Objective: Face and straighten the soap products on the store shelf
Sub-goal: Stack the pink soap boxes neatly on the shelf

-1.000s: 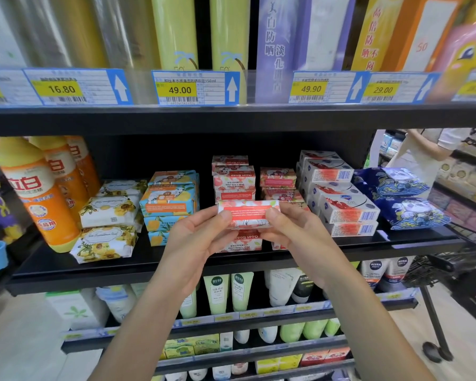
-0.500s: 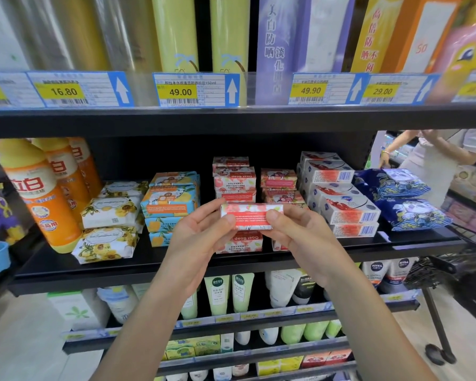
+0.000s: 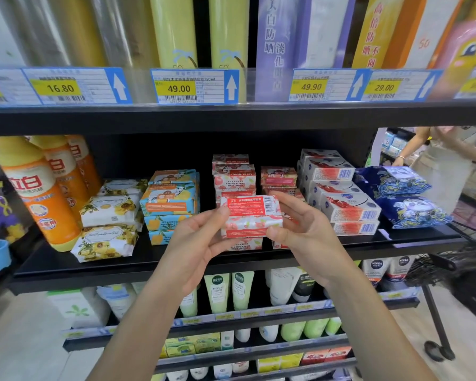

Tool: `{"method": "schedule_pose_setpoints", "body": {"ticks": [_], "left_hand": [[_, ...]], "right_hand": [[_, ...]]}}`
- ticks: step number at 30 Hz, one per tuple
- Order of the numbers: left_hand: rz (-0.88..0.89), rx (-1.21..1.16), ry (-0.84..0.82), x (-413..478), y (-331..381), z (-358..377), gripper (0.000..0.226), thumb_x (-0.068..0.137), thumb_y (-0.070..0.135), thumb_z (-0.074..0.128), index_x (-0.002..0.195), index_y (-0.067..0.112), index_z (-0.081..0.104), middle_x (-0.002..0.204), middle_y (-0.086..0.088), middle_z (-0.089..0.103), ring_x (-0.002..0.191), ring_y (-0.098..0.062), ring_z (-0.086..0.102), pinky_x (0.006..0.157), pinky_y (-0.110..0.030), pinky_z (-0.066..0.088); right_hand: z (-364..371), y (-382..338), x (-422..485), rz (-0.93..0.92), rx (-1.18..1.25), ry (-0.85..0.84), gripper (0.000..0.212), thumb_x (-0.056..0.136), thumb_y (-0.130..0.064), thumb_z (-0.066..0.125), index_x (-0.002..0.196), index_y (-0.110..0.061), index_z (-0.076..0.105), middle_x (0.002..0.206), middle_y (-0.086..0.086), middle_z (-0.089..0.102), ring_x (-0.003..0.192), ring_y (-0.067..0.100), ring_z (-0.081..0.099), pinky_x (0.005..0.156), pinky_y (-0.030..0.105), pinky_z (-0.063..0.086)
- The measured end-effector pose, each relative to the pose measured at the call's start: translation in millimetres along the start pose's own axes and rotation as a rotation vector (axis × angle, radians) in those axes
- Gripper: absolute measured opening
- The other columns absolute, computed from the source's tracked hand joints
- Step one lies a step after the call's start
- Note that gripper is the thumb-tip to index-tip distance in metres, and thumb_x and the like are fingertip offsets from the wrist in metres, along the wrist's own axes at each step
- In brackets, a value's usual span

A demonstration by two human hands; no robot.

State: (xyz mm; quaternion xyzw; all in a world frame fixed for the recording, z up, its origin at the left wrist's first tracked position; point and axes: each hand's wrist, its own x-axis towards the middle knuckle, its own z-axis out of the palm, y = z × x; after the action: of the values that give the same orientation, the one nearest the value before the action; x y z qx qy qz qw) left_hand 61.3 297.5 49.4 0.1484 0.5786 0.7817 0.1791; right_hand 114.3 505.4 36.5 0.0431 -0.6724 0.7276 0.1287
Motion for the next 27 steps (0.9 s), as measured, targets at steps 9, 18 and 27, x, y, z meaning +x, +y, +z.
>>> {"method": "schedule_pose_setpoints", "body": {"ticks": [9, 18, 27], "left_hand": [[0.007, 0.000, 0.015, 4, -5, -4, 0.041, 0.091, 0.019, 0.066, 0.129, 0.004, 0.065, 0.118, -0.012, 0.075, 0.112, -0.024, 0.072, 0.092, -0.034, 0.060], [0.066, -0.017, -0.013, 3, -7, 0, 0.046, 0.089, 0.014, 0.067, 0.134, 0.007, 0.060, 0.120, -0.012, 0.075, 0.114, -0.025, 0.071, 0.096, -0.034, 0.058], [0.062, -0.003, -0.015, 4, -7, -2, 0.047, 0.087, 0.015, 0.069, 0.133, 0.014, 0.060, 0.120, -0.008, 0.075, 0.114, -0.023, 0.071, 0.095, -0.034, 0.058]], "right_hand": [[-3, -2, 3, 0.087, -0.021, -0.037, 0.078, 0.072, -0.037, 0.091, 0.142, -0.032, 0.057, 0.142, 0.000, 0.061, 0.130, 0.023, 0.060, 0.114, 0.053, 0.042], [8, -6, 4, 0.168, 0.099, 0.011, 0.053, 0.086, -0.024, 0.072, 0.135, -0.007, 0.059, 0.123, 0.010, 0.073, 0.115, 0.023, 0.070, 0.101, 0.044, 0.056], [5, 2, 7, 0.127, 0.061, 0.040, 0.050, 0.082, -0.025, 0.076, 0.129, -0.010, 0.064, 0.121, 0.012, 0.073, 0.115, 0.029, 0.070, 0.104, 0.052, 0.052]]}}
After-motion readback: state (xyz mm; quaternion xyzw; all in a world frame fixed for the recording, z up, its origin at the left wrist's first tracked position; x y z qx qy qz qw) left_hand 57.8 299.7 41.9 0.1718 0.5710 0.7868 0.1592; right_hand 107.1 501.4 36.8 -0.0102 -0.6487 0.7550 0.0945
